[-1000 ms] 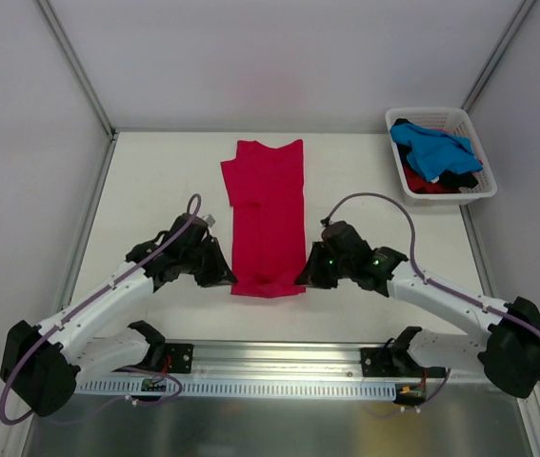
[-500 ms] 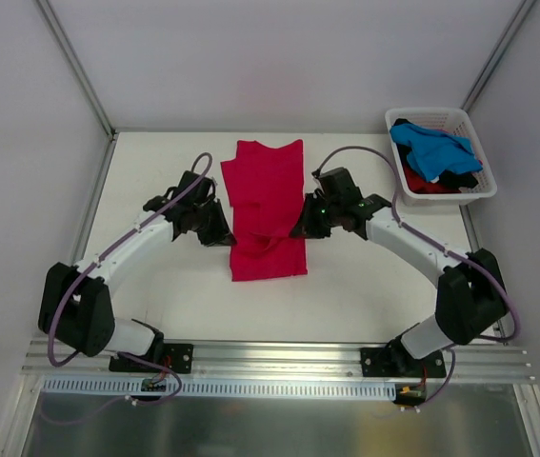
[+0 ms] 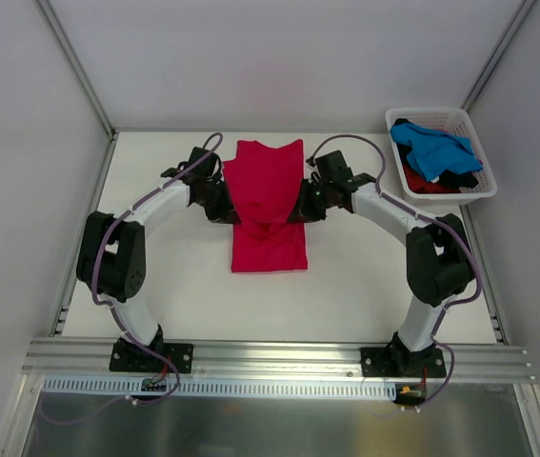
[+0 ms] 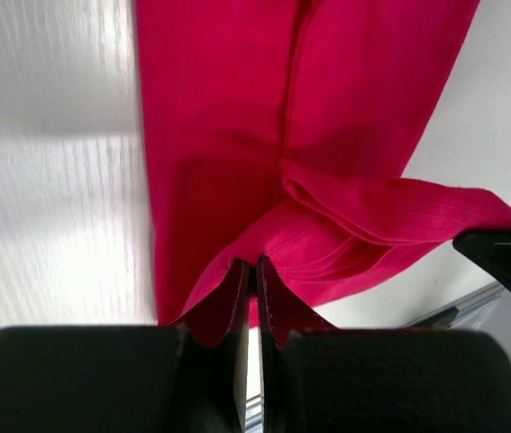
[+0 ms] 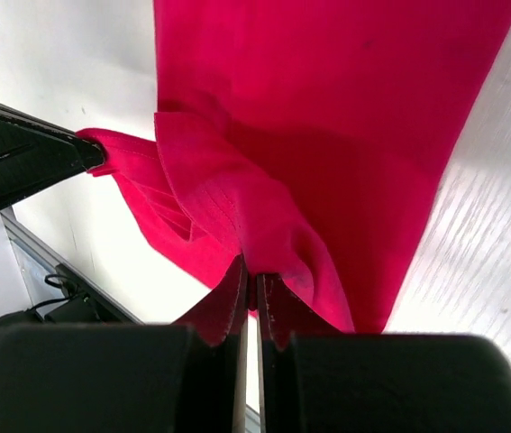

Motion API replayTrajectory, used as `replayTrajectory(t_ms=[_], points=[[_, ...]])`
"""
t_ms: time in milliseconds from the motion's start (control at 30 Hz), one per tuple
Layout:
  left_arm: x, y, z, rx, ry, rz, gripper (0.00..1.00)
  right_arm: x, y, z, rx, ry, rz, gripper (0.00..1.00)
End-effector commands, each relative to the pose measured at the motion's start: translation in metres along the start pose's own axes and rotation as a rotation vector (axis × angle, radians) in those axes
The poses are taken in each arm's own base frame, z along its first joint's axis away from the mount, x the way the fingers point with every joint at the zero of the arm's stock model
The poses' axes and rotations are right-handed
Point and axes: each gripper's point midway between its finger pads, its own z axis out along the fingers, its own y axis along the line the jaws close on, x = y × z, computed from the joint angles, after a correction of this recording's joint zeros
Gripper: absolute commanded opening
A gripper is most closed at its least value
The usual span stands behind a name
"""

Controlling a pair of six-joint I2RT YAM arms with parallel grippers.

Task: Fold and stack the t-shirts
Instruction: Fold the tshirt

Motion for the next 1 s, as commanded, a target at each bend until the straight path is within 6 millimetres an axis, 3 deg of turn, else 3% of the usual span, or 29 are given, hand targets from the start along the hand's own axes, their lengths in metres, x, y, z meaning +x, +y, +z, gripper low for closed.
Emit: replayTrajectory(t_ms=[0, 267, 467, 700, 867, 933, 967], points=[[-0.021, -0.004, 0.003, 0.041, -0.007, 0.012, 0.00, -0.020, 0.005, -0.001, -0.042, -0.011, -0.028, 0.00], [-0.045, 0.003, 0.016, 0.047, -0.010, -0.005, 0.00, -0.047, -0.002, 0.009, -0.043, -0.016, -0.021, 0.00], [-0.047, 0.007, 0.035, 0.045, 0.026, -0.004, 0.00, -0.045, -0.010, 0.025, -0.033, 0.023, -0.020, 0.00], [-0.053, 0.014, 0.042, 0.026, 0.024, -0.003, 0.00, -0.048, -0.024, 0.031, -0.015, 0.027, -0.010, 0.00], [-0.066, 0.007, 0.042, 0.049, 0.008, 0.014, 0.01, -0.063, -0.013, 0.028, -0.057, 0.022, -0.016, 0.04], [-0.073, 0.006, 0.039, 0.056, -0.007, -0.003, 0.08, -0.063, -0.013, 0.029, -0.057, 0.041, -0.026, 0.11], [-0.078, 0.001, 0.033, 0.079, -0.013, -0.004, 0.35, -0.066, -0.011, 0.026, -0.061, 0.040, -0.033, 0.17]])
